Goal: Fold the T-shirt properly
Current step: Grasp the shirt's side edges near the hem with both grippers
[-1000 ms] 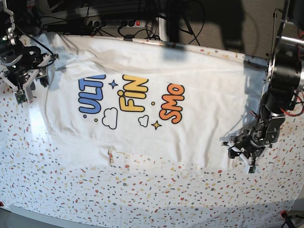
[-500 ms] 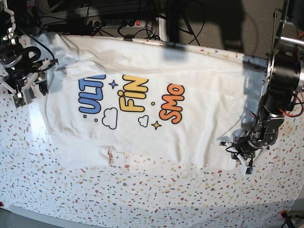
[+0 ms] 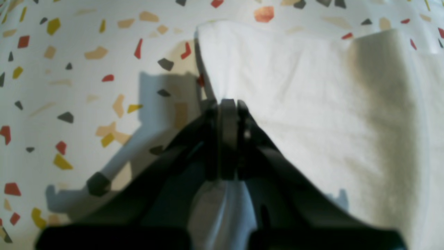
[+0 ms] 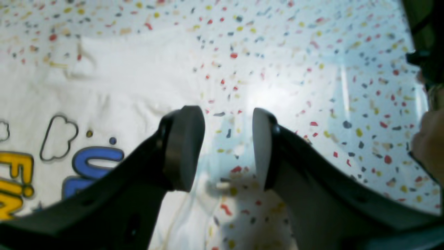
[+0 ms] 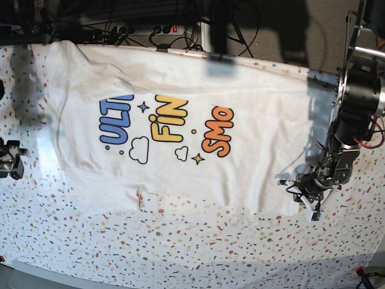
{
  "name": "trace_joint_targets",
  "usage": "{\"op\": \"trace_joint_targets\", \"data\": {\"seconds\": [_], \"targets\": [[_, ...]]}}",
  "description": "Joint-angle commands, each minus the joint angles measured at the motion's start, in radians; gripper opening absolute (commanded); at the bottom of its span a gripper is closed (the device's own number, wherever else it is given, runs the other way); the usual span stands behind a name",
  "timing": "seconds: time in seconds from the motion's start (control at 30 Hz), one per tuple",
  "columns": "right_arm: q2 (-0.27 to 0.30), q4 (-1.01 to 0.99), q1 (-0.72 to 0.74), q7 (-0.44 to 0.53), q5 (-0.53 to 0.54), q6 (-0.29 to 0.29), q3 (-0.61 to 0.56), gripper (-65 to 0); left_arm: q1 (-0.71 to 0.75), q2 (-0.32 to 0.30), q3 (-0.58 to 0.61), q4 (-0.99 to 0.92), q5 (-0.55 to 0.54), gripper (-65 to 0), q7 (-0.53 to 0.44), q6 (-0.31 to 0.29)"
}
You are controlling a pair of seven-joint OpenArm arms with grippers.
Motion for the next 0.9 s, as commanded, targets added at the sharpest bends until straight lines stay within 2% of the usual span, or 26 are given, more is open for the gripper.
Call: {"op": "trace_joint_targets", "data": {"seconds": [0.0,0.13,0.2,0.33,0.63,0.7,0.77,0.87], "targets": [[0.044,-0.029,0.038,0.016,0.021,0.01,0.002,-38.5,-0.024,-0.004,-0.002,0.007,0.005,-65.0,0.013,0.007],[0.074,-0.204,0.13,0.018,0.088,0.069,-0.084,-38.5,-0.024,0.001,-0.002,0.007,0.005,-65.0,0.031,0.007],[0.073,-0.293,0.192,0.031,0.093,0.092,-0.177,-38.5,-0.025,0.0,-0.002,0.007,0.005,-65.0,0.031,0.007],[0.045,-0.467,0.386,0.044,0.085,0.101,-0.406,-38.5,-0.025,0.001,-0.002,0.007,0.005,-65.0,0.02,0.008],[-0.148,-0.811,0.805,0.048,0.044,0.121,-0.816,-38.5,-0.025,0.0,-0.002,0.007,0.005,-65.0,0.008,0.007],[-0.198,-0.914,0.873,0.053,0.025,0.133,-0.884,-38.5,-0.025,0.0,-0.002,0.007,0.005,-65.0,0.008,0.007],[-0.245,-1.022,0.927,0.077,0.025,0.173,-0.944,-38.5,-0.025,0.0,-0.002,0.007,0.005,-65.0,0.008,0.007],[-0.319,-1.186,0.991,0.135,-0.023,0.175,-1.014,-38.5,-0.024,-0.002,-0.002,0.007,0.005,-65.0,0.008,0.008]]}}
